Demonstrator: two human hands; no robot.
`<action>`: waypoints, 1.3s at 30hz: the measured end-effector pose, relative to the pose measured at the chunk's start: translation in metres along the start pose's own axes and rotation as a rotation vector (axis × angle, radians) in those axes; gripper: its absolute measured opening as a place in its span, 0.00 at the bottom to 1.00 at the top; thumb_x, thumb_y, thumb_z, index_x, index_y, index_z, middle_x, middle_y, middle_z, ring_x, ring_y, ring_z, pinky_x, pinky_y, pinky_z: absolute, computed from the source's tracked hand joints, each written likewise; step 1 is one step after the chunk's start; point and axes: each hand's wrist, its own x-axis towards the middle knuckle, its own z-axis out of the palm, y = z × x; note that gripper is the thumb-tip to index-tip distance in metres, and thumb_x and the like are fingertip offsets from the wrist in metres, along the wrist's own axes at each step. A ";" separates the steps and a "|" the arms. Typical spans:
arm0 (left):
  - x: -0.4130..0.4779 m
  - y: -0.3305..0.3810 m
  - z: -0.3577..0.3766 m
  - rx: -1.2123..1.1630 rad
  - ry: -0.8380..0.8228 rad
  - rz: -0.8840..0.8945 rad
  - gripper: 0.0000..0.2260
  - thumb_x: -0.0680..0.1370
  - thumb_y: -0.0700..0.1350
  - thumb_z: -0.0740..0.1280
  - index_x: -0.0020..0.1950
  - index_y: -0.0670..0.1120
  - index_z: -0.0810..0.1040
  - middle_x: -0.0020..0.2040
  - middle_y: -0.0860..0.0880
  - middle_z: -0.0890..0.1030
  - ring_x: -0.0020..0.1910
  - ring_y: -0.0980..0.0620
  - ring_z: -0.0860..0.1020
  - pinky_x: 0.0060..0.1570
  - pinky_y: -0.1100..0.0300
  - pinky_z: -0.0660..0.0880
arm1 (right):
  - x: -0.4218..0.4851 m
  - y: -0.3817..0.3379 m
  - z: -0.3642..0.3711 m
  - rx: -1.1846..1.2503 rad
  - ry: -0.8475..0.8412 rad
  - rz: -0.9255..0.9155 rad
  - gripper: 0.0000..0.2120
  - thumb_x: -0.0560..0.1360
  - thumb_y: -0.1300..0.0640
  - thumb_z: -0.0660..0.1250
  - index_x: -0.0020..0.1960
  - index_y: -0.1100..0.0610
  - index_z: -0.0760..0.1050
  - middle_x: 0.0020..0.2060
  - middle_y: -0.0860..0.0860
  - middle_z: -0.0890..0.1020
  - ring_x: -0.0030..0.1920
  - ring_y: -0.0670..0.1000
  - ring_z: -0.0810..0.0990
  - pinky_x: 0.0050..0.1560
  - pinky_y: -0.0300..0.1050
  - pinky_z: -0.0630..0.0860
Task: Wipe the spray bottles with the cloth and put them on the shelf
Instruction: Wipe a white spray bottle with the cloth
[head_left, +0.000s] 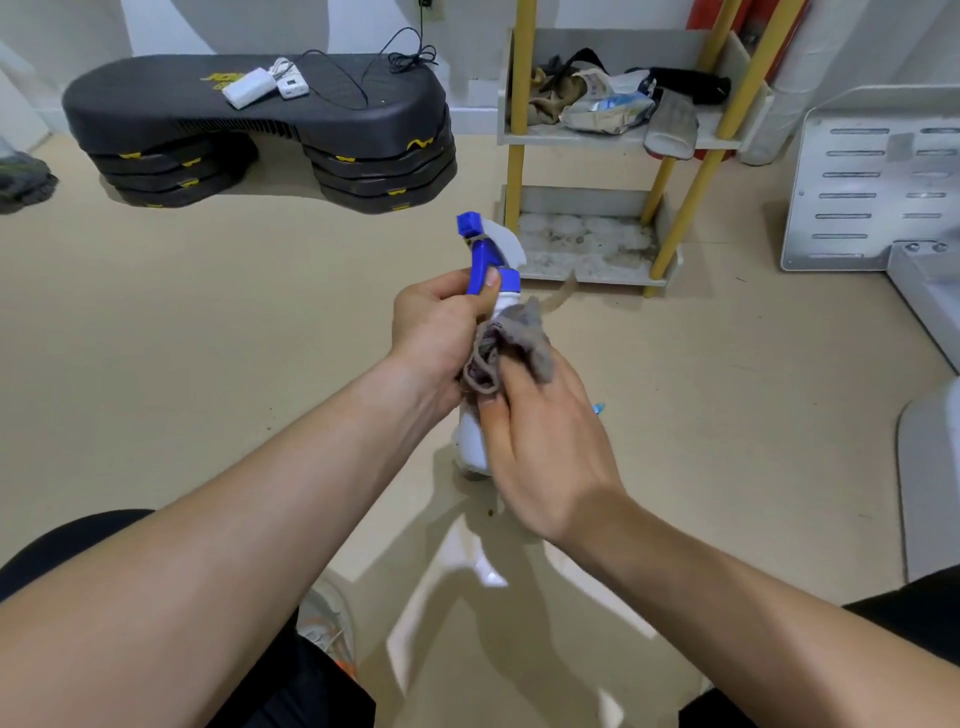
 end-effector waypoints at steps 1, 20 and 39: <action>-0.002 -0.001 0.002 -0.002 -0.038 -0.007 0.06 0.80 0.39 0.69 0.50 0.39 0.84 0.41 0.43 0.83 0.39 0.47 0.80 0.43 0.57 0.80 | 0.005 0.002 -0.002 0.059 -0.005 0.062 0.17 0.82 0.52 0.53 0.67 0.55 0.70 0.67 0.56 0.73 0.69 0.58 0.69 0.65 0.47 0.66; 0.000 0.020 -0.001 -0.157 0.038 -0.020 0.15 0.81 0.51 0.66 0.54 0.39 0.82 0.50 0.42 0.84 0.44 0.47 0.80 0.46 0.54 0.77 | 0.020 0.015 -0.022 1.586 -0.198 0.693 0.25 0.77 0.37 0.65 0.59 0.56 0.84 0.54 0.60 0.84 0.55 0.61 0.82 0.69 0.63 0.72; -0.006 0.017 0.011 -0.209 -0.230 -0.048 0.17 0.83 0.57 0.61 0.59 0.43 0.75 0.53 0.44 0.84 0.53 0.46 0.82 0.63 0.45 0.76 | 0.043 0.014 -0.041 1.545 -0.017 0.810 0.22 0.79 0.39 0.58 0.55 0.55 0.81 0.46 0.59 0.85 0.45 0.61 0.83 0.54 0.58 0.79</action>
